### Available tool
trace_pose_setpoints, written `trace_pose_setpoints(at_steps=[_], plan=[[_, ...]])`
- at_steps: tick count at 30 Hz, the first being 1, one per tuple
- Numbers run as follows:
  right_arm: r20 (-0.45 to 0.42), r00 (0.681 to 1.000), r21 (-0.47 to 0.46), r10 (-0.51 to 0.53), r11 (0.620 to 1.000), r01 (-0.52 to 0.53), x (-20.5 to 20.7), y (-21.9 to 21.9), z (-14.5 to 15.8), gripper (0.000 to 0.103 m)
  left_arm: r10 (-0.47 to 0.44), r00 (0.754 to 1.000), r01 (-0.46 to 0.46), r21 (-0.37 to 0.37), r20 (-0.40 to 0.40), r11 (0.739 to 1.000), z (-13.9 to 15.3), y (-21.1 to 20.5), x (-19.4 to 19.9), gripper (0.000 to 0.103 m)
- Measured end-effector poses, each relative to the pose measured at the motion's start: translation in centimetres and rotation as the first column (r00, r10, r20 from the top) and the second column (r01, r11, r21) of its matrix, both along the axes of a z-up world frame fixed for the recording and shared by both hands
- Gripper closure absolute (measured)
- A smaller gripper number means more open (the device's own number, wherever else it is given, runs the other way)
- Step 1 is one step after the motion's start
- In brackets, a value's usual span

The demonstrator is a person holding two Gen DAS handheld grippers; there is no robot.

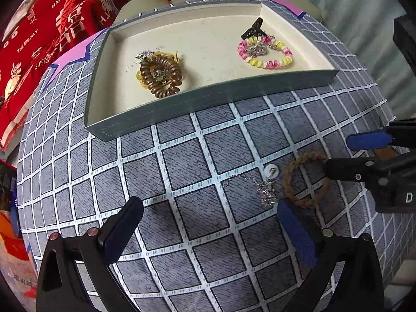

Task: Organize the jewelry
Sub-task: 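Move both tools back toward the last silver charm and braided bracelet, then grasp the silver charm with the left tool while the right tool grasps the braided brown bracelet, then carry the silver charm and braided bracelet over the white tray with both tools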

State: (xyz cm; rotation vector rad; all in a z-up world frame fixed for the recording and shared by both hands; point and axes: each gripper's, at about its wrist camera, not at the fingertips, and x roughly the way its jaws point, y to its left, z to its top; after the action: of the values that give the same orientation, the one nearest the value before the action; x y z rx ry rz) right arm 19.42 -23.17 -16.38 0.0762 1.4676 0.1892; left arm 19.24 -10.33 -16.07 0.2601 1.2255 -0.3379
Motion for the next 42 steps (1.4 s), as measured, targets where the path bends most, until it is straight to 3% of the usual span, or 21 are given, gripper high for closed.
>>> trace_pose_setpoints(at_steps=[9, 17, 20, 26, 29, 31, 42], plan=[[0.045, 0.992, -0.141, 0.117, 0.984, -0.109, 0.5, 4.4, -0.4, 0.054, -0.001, 1.000, 0.001, 0.020, -0.004, 1.000, -0.6, -0.5, 0.3, 0.000], [0.069, 0.990, -0.176, 0.125, 0.978, -0.111, -1.3, 7.0, -1.0, 0.069, -0.001, 1.000, 0.000, 0.031, 0.009, 1.000, -0.6, -1.2, 0.8, 0.000], [0.075, 0.990, -0.174, 0.119, 0.979, -0.105, -2.0, 6.6, -0.8, 0.076, -0.009, 1.000, 0.009, 0.019, 0.010, 1.000, -0.3, -1.6, 0.8, 0.005], [0.071, 0.990, -0.163, 0.122, 0.981, -0.109, -1.8, 5.6, -0.1, 0.094, -0.030, 0.999, 0.030, -0.006, 0.012, 1.000, 0.3, -2.3, 0.7, 0.028], [0.066, 0.992, -0.151, 0.109, 0.984, -0.098, -1.5, 4.6, 0.3, 0.095, -0.043, 0.999, 0.043, -0.023, 0.013, 0.999, 0.6, -2.9, 0.5, 0.052], [0.059, 0.994, -0.135, 0.092, 0.987, -0.083, -1.7, 4.0, 0.4, 0.096, -0.055, 0.998, 0.056, -0.031, 0.010, 0.998, 0.7, -3.2, 0.5, 0.080], [0.029, 0.999, -0.005, -0.044, 0.999, 0.044, -2.6, -2.8, 1.6, 0.096, 0.094, 0.990, -0.115, -0.201, -0.108, 0.973, 1.3, 0.2, 0.5, 0.081]])
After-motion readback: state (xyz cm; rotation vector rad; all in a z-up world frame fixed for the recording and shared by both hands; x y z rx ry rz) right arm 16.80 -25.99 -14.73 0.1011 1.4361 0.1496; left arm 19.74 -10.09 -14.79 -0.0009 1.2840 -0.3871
